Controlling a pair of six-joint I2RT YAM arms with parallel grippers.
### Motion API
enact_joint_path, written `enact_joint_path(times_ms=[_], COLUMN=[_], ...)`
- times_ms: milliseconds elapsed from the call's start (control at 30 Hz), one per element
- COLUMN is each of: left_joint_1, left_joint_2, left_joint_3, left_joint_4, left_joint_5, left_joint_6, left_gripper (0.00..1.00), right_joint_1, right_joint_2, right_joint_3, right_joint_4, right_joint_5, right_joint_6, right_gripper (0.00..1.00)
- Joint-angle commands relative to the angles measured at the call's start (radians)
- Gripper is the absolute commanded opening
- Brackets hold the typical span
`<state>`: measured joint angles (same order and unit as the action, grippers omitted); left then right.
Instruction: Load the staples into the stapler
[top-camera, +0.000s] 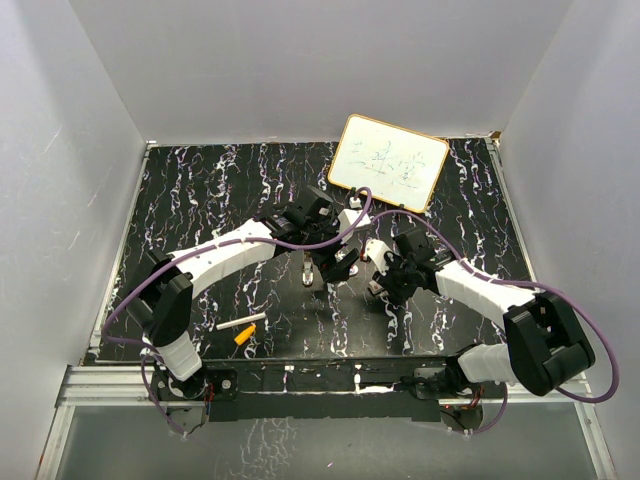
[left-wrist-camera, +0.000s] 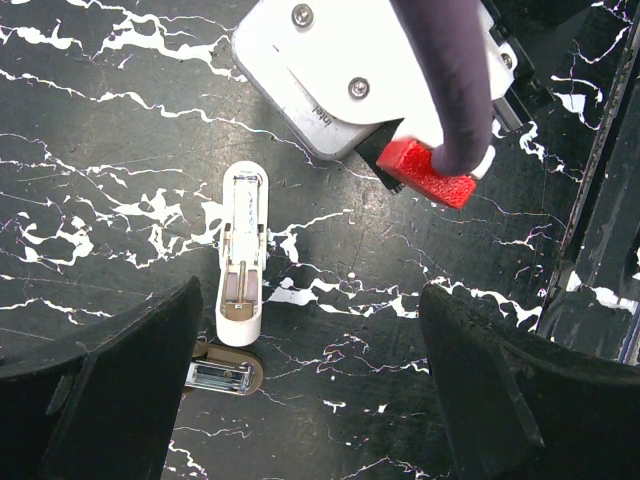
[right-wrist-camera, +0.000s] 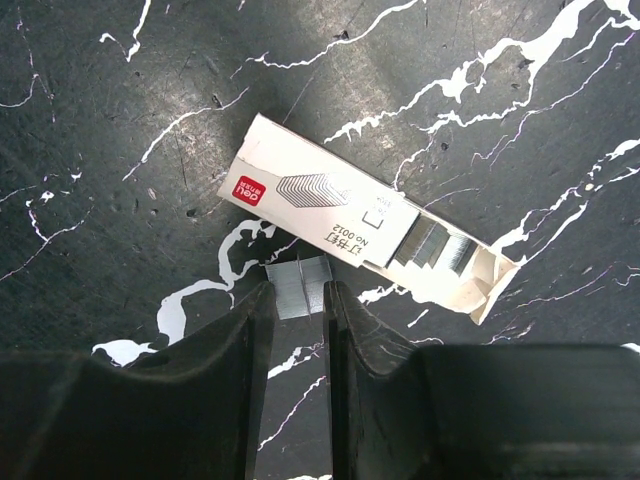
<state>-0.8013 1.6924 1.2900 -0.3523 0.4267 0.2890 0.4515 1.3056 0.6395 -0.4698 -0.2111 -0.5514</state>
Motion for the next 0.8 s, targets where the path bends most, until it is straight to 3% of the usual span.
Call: enact_joint_path(times_ms=[0, 767], left_joint_1=[0.004, 0.004], left_joint_2=[-0.061, -0.068], left_joint_3=[-0.012, -0.020], left_joint_4=[-0.008, -0.006], left_joint_5=[0.011, 0.009], left_joint_6=[0.009, 0.013], left_gripper=[0.87, 0.87], right_joint_1=[0.007, 0.018], right_joint_2=[0.002, -0.014], right_joint_3=[-0.005, -0.015], right_joint_4=[0.033, 0.041], right_joint_5=[-0.003, 0.012], right_joint_6=[-0.013, -0.021], right_gripper=[0.29, 0.27])
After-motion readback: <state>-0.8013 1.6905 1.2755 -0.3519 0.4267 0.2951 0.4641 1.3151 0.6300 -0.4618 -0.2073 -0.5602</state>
